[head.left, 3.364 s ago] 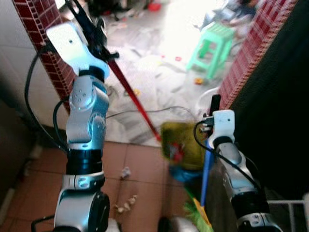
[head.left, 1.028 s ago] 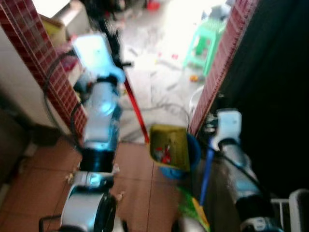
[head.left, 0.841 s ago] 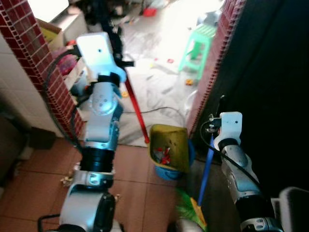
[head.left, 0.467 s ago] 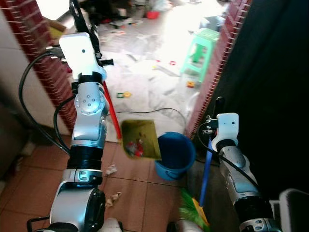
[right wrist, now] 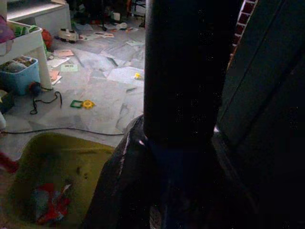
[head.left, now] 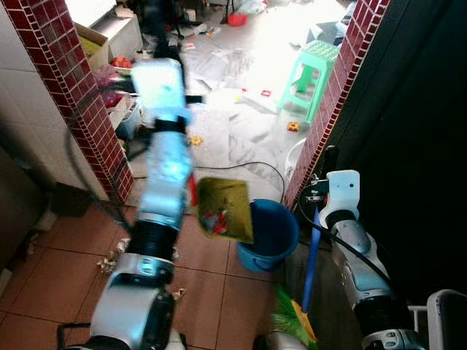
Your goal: Sweep floor
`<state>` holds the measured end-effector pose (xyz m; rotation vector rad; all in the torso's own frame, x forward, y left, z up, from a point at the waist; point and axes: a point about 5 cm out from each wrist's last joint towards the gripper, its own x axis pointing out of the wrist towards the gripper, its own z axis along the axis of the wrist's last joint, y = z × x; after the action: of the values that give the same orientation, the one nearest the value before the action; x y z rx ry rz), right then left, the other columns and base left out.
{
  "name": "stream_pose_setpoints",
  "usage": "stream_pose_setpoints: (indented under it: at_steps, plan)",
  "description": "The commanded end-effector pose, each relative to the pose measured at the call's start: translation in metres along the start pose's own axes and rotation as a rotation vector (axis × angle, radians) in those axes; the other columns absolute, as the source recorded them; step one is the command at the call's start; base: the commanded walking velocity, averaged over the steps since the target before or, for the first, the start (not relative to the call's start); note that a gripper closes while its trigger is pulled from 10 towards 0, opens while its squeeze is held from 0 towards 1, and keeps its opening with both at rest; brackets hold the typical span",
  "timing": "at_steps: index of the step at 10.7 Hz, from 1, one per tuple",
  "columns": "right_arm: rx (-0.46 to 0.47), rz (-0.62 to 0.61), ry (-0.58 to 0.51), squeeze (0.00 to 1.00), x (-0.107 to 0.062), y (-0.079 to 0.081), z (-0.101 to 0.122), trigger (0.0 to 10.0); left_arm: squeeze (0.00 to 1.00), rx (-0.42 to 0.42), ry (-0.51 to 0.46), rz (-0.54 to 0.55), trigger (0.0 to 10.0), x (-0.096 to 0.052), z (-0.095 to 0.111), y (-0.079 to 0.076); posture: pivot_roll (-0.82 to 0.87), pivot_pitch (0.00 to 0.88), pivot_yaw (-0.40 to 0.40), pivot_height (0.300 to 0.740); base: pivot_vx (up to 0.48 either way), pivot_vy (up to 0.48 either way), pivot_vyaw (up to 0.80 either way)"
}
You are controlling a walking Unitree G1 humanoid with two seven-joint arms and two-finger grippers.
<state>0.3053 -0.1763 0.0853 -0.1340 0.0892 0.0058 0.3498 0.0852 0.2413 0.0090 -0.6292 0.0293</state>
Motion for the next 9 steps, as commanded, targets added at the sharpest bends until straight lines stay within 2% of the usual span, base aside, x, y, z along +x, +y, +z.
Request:
stream_pose_setpoints:
  at_steps: [1, 2, 3, 4, 5, 7, 8, 9]
  plan:
    - [-0.012, -0.012, -0.023, 0.0, 0.0, -0.003, 0.006, 10.0, 0.0, -0.007, -0.089, -0.047, 10.0, 0.004, 0.014, -0.015, -0.12, 0.03, -0.007, 0.74, 0.0, 0.0, 0.0]
    - [-0.012, -0.015, -0.023, 0.0, 0.0, -0.003, 0.006, 10.0, 0.0, -0.025, -0.091, -0.071, 10.0, 0.003, 0.014, -0.024, -0.12, 0.031, -0.007, 0.74, 0.0, 0.0, 0.0]
    - [-0.012, -0.019, -0.029, 0.0, 0.001, -0.003, 0.007, 10.0, 0.0, -0.049, -0.122, -0.182, 10.0, -0.004, 0.018, -0.05, -0.11, 0.032, -0.004, 0.74, 0.0, 0.0, 0.0]
    - [-0.011, -0.02, -0.03, 0.0, 0.002, -0.002, 0.008, 10.0, 0.0, -0.069, -0.146, -0.258, 10.0, -0.01, 0.021, -0.064, -0.11, 0.03, -0.002, 0.74, 0.0, 0.0, 0.0]
    - [-0.01, -0.021, -0.033, 0.0, 0.003, -0.001, 0.008, 10.0, 0.0, -0.121, -0.161, -0.42, 10.0, -0.024, 0.022, -0.088, -0.11, 0.029, 0.0, 0.74, 0.0, 0.0, 0.0]
    - [-0.007, -0.023, -0.035, 0.0, 0.004, 0.0, 0.009, 10.0, 0.0, -0.14, -0.192, -0.704, 10.0, -0.052, 0.021, -0.119, -0.11, 0.028, -0.001, 0.74, 0.0, 0.0, 0.0]
    - [-0.006, -0.02, -0.037, 0.0, 0.005, 0.0, 0.01, 10.0, 0.0, -0.145, -0.228, -0.892, 10.0, -0.071, 0.024, -0.132, -0.11, 0.026, -0.001, 0.74, 0.0, 0.0, 0.0]
    - [-0.005, -0.019, -0.039, 0.0, 0.006, 0.001, 0.01, 10.0, 0.0, -0.192, -0.202, -0.937, 10.0, -0.075, 0.026, -0.137, -0.11, 0.026, 0.0, 0.74, 0.0, 0.0, 0.0]
